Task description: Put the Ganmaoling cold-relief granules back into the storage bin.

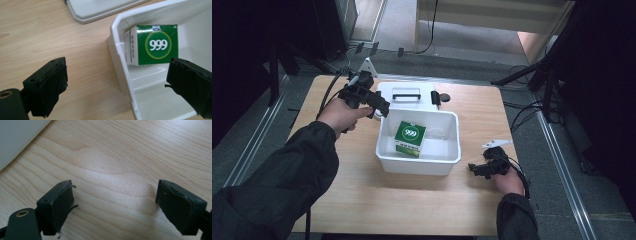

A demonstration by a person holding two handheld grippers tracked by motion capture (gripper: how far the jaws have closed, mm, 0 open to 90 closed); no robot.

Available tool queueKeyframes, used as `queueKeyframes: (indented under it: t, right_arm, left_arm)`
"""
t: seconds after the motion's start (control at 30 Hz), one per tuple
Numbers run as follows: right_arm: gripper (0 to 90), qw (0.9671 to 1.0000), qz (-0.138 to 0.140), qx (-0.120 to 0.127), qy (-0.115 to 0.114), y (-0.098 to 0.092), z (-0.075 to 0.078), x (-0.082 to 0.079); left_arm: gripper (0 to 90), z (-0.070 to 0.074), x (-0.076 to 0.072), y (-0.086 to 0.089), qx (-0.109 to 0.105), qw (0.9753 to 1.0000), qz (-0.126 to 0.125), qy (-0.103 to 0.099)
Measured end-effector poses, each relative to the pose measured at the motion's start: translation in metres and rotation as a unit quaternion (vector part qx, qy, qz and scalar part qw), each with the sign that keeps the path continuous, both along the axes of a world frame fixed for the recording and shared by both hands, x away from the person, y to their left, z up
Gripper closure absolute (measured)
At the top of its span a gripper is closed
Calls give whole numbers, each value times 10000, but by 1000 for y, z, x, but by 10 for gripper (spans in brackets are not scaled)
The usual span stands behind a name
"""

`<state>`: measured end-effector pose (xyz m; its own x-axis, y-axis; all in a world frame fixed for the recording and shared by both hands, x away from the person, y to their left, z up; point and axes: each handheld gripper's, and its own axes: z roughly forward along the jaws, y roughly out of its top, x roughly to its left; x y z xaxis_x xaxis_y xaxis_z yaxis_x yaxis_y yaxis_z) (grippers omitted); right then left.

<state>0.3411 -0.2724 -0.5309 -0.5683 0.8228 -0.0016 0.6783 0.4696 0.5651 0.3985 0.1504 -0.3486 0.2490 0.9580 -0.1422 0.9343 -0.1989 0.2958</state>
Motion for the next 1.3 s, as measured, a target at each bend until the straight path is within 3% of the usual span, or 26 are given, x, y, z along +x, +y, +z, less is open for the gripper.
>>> queueKeyframes:
  t: [0.2, 0.4, 0.53, 0.7, 0.9, 1.1, 1.13, 1.2, 1.3]
  right_arm:
    - [146, 10000, -8, 6, -8, 0, 0, -1]
    - [147, 10000, -11, -3, -15, -1, 0, -1]
    - [146, 10000, 8, 8, -27, -1, 0, -1]
    - [147, 10000, 7, 13, -21, -1, 0, -1]
    - [146, 10000, 18, 56, -24, 0, 0, -2]
    - [146, 10000, 24, 72, -21, 0, 0, -3]
    - [147, 10000, 5, 83, -15, 0, 0, -3]
    - [147, 10000, 1, 87, -12, 0, 0, -4]
    - [146, 9999, 12, 99, -26, 1, 0, -3]
  left_arm:
    - [43, -17, -2, 20, -37, 9999, 34, -91]
    - [67, -36, -8, 40, -207, 9995, 178, -166]
    - [67, -52, -13, 51, -110, 9995, 224, -217]
    - [68, -68, -19, 67, -275, 9990, 190, -293]
    - [68, -84, -27, 86, -296, 9987, 243, -343]
    - [70, -101, -35, 97, -346, 9979, 334, -423]
    - [70, -110, -39, 100, -303, 9978, 336, -485]
    - [70, -115, -41, 103, -286, 9984, 256, -421]
    - [70, -122, -46, 106, -275, 9980, 203, -536]
